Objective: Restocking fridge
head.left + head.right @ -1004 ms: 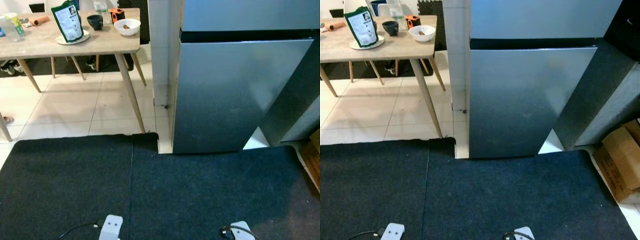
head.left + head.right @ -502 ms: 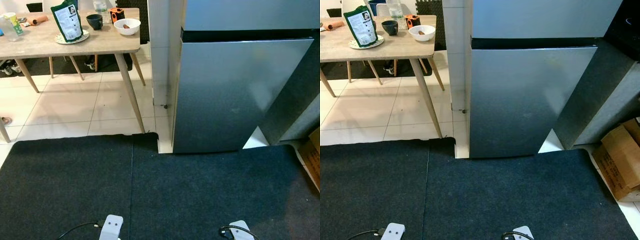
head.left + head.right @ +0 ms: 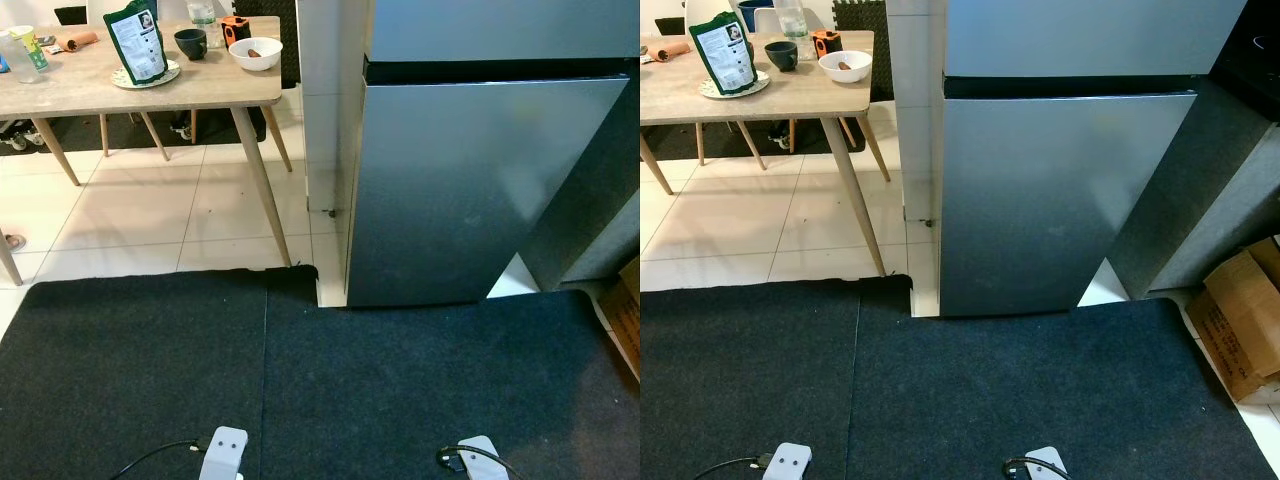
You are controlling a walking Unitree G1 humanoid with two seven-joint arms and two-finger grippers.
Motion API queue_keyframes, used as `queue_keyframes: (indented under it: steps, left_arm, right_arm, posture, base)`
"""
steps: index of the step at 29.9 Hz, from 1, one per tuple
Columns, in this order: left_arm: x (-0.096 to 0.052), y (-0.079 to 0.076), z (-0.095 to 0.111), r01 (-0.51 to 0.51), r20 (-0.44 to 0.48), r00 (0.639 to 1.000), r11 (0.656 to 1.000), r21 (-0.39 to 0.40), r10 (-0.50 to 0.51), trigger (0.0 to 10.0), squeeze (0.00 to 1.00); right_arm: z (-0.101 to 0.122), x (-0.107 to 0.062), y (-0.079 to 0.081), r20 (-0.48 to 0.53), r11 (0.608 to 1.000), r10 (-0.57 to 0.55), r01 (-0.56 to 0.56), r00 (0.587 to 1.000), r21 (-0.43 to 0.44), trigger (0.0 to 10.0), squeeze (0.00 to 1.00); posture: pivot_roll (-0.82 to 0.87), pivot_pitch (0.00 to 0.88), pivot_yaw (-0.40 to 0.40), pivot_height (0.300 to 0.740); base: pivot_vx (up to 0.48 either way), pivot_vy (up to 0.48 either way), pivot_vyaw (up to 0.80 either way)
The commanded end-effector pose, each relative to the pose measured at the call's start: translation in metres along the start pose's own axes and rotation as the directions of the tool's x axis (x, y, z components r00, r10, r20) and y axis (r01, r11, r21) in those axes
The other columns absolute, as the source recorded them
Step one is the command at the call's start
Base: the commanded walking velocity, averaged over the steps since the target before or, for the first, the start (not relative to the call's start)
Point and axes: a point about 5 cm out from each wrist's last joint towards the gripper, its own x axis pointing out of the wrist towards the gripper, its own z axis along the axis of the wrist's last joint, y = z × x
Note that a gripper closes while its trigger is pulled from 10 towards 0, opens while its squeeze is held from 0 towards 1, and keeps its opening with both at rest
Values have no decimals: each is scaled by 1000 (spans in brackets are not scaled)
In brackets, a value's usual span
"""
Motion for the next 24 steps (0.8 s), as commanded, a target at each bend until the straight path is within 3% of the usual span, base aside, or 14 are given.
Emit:
queue_keyframes:
  steps: [1,9,16,24]
  left_arm:
    - [1,-15,-9,82,-27,996,997,-15,-82,10000,0]
    - [-1,-13,-15,81,-48,996,997,-8,-82,10000,0]
    - [1,-16,-7,93,-29,995,996,0,-93,10000,0]
    - [0,-15,-11,97,-39,995,995,3,-97,10000,0]
  right_arm:
    - [-3,0,5,-15,1000,13,-13,1000,13,10000,0]
    - [-5,0,9,-21,1000,21,-20,1000,13,10000,0]
    - [-5,0,7,-20,1000,15,-15,1000,15,10000,0]
    - [-5,0,9,-20,1000,20,-20,1000,17,10000,0]
  posture:
    - [-86,86,-6,740]
    - [-88,72,-3,740]
    - [-90,71,-2,740]
    - [-93,76,-1,740]
  base:
    - [0,0,0]
    - [196,0,0]
    - [323,0,0]
    - [383,0,0]
